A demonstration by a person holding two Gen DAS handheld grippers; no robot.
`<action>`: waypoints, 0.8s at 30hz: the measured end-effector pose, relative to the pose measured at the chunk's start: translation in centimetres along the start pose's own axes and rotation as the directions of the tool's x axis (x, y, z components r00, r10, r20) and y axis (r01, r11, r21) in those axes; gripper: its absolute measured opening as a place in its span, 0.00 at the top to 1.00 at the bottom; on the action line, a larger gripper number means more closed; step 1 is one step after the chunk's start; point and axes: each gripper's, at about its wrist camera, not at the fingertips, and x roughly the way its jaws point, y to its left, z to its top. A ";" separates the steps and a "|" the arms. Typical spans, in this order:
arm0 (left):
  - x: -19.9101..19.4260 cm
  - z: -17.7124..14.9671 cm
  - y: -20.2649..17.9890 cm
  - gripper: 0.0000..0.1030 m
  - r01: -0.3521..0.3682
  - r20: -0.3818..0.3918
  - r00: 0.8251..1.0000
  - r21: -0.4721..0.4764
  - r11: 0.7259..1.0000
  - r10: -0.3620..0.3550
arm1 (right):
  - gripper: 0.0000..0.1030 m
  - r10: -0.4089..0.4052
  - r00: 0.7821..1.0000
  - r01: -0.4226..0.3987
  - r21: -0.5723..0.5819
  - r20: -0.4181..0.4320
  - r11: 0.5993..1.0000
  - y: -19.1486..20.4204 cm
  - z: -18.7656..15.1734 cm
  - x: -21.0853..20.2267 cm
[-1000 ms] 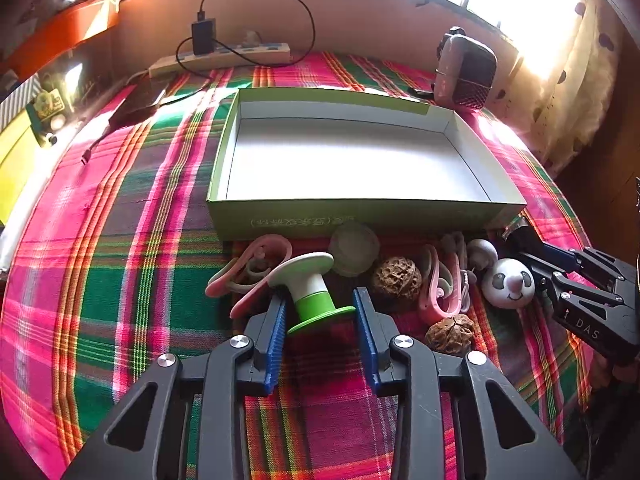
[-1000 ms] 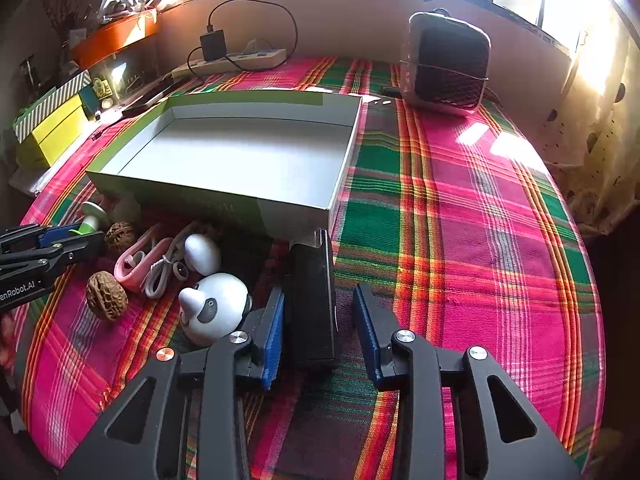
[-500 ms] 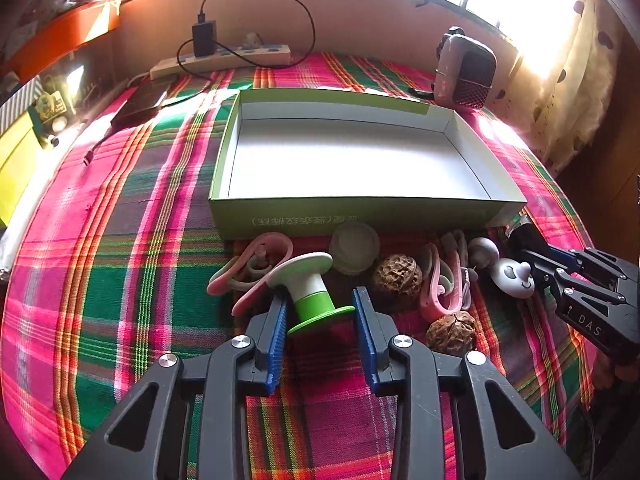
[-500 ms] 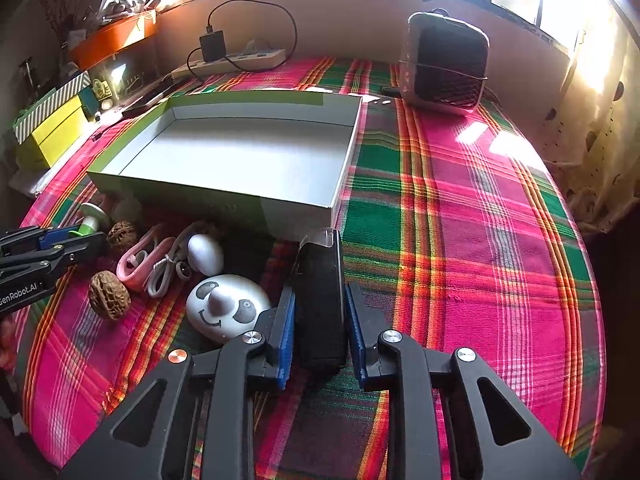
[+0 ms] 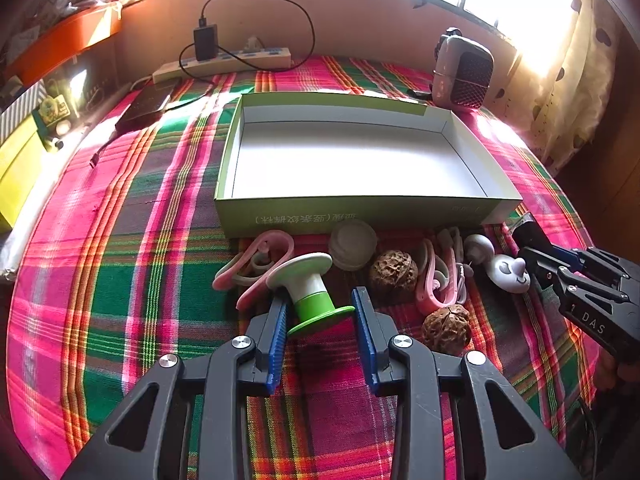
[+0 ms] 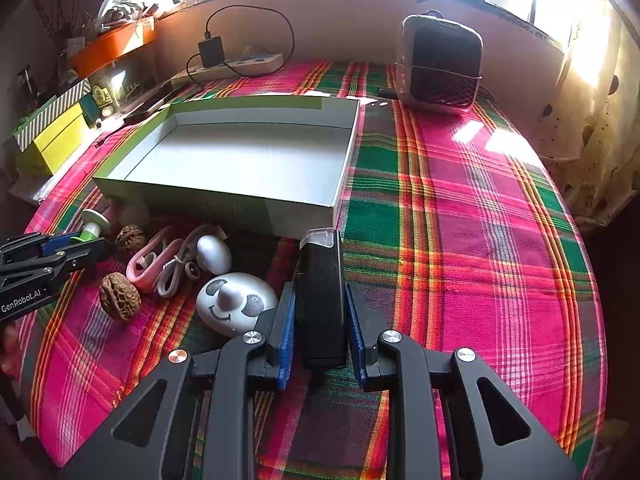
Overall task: Organize objects
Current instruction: 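Close the right gripper on the black case while the left gripper closes on the spool, then carry the black case with the right gripper while the left gripper carries the spool into the box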
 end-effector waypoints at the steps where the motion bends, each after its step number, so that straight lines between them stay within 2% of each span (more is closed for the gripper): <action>1: -0.2 0.0 0.0 0.72 0.002 0.005 1.000 0.001 1.000 -0.002 | 0.76 0.000 1.000 0.000 0.000 0.005 1.000 0.1 0.1 -0.2; 13: -2.5 1.9 -0.1 0.72 0.017 0.067 0.998 0.015 1.000 -0.018 | 0.76 0.007 0.997 -0.006 -0.007 0.076 1.000 0.9 2.1 -2.8; 24: -2.1 5.2 -0.2 0.72 0.024 0.082 0.996 0.043 0.999 -0.027 | 0.76 0.018 0.997 -0.018 0.008 0.080 1.000 1.4 5.3 -2.4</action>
